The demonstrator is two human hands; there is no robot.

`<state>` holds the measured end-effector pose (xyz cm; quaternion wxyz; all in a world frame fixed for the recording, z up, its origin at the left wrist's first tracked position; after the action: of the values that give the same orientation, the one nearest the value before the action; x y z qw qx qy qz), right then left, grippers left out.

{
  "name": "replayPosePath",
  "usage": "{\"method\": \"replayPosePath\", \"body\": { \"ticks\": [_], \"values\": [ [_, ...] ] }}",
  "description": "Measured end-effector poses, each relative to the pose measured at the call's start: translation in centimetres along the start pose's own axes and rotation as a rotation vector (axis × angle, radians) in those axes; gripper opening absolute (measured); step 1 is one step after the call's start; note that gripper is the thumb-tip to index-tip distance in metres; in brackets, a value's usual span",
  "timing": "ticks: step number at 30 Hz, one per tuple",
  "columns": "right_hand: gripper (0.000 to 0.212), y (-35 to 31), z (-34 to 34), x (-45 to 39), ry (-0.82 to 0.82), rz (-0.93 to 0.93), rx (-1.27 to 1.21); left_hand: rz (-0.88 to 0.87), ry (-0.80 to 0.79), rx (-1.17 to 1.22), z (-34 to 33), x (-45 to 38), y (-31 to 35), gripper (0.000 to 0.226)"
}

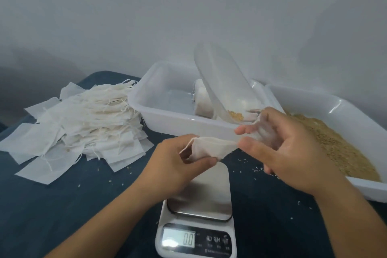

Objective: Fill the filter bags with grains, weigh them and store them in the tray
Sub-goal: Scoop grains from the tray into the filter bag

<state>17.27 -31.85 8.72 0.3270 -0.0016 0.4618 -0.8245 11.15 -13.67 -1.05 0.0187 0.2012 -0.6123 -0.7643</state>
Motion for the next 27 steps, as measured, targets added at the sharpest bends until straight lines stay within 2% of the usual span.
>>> {"method": "replayPosePath", "body": {
  "ticks": [2,5,6,9,10,12,14,22,27],
  "values": [
    [0.037,-0.4,1.5,0.2,0.001,0.006,0.12,-0.008,0.07,-0.077,0.9,0.0,-0.4,0.024],
    [0.069,-0.9,3.8,0.7,-0.02,-0.018,0.252,-0.003,0.134,-0.134,1.9,-0.2,-0.8,0.024],
    [0.071,-1.2,4.5,0.8,-0.028,-0.009,0.293,0.005,0.146,-0.143,2.2,-0.2,-1.0,0.022],
    [0.053,-1.8,6.3,1.2,-0.074,-0.011,0.413,0.028,0.186,-0.197,2.8,-0.3,-1.3,0.009],
    [0.049,-1.7,7.0,1.3,-0.074,-0.03,0.453,0.037,0.191,-0.217,2.9,-0.3,-1.4,0.012],
    [0.051,-0.8,8.1,1.5,-0.071,-0.065,0.506,0.055,0.187,-0.219,2.9,-0.2,-1.5,0.032],
    [0.053,0.1,8.9,1.3,-0.067,-0.075,0.541,0.066,0.182,-0.213,2.9,-0.1,-1.4,0.041],
    [0.051,0.6,10.0,0.4,-0.092,-0.063,0.749,0.012,0.19,-0.303,3.0,0.1,-0.9,0.031],
    [0.051,-0.5,9.2,-0.2,-0.125,-0.056,0.727,-0.074,0.213,-0.405,2.8,0.1,-0.2,0.022]
  ]
}}
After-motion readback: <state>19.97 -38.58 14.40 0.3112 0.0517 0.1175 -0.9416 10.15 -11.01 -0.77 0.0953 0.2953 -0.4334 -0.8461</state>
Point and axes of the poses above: each hand's wrist, its own x-axis away from the middle knuckle, its own z-axis out of the back of the hand, y = z × x, the point moved 7 cm from there along -x, towards the middle knuckle, and after that the axes turned 6 degrees about y, right-handed, at the moved point
